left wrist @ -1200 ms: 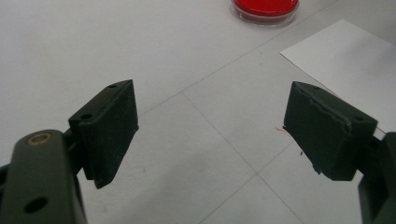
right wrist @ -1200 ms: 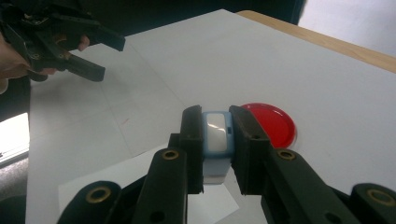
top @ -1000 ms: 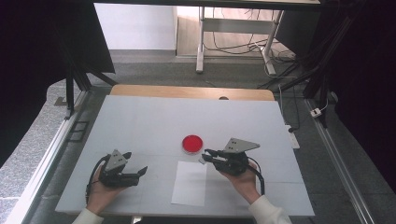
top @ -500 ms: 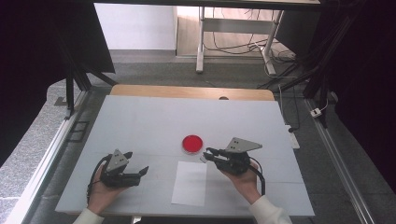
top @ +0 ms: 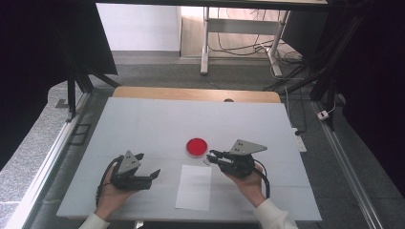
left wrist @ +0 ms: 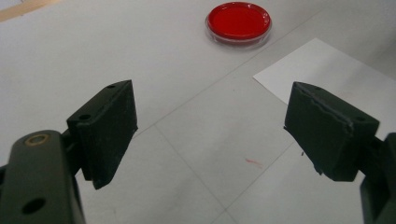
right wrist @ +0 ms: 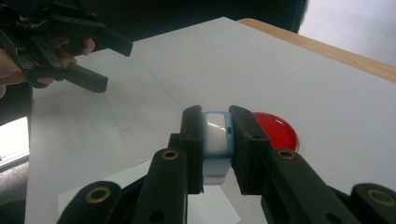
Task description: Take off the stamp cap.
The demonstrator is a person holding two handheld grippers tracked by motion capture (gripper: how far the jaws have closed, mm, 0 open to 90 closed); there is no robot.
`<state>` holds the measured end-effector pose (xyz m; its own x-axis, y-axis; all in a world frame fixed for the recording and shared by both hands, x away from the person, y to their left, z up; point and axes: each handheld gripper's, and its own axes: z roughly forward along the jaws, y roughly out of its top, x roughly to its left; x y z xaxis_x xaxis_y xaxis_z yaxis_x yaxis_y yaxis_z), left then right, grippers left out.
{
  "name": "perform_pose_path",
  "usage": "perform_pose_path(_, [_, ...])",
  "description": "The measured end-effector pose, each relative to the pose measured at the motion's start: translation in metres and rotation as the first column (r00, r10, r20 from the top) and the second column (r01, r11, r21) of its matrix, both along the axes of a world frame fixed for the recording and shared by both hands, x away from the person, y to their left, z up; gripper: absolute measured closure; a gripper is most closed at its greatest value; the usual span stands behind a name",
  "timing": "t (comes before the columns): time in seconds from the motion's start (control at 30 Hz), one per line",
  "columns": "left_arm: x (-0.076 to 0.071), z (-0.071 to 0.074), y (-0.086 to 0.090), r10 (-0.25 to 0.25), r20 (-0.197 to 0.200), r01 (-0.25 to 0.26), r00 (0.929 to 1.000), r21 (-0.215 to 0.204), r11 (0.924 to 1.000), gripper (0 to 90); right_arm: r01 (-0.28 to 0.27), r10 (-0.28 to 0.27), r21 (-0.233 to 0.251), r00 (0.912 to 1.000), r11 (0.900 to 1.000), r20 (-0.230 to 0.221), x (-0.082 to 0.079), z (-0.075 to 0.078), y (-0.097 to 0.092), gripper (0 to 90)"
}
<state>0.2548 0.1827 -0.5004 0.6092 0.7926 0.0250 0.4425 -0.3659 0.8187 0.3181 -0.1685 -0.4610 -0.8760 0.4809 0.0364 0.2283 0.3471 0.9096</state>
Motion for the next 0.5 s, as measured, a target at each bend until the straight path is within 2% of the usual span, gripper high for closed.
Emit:
perform_pose_path(0.27, [0.005, 0.005, -0.016, -0.024, -0.002, 0.024, 0.9997, 0.008, 0.9997, 17.2, -0.002, 0.002, 0.01, 1.0, 0.9999, 0.006, 0.002, 0.004, 0.003, 75.1])
perform_pose_path(0.5, [0.006, 0.01, -0.021, -0.028, 0.012, 0.028, 0.9995, 0.006, 0.9996, 17.5, -0.001, 0.0, 0.015, 1.0, 0.9999, 0.008, 0.003, 0.006, 0.006, 75.2])
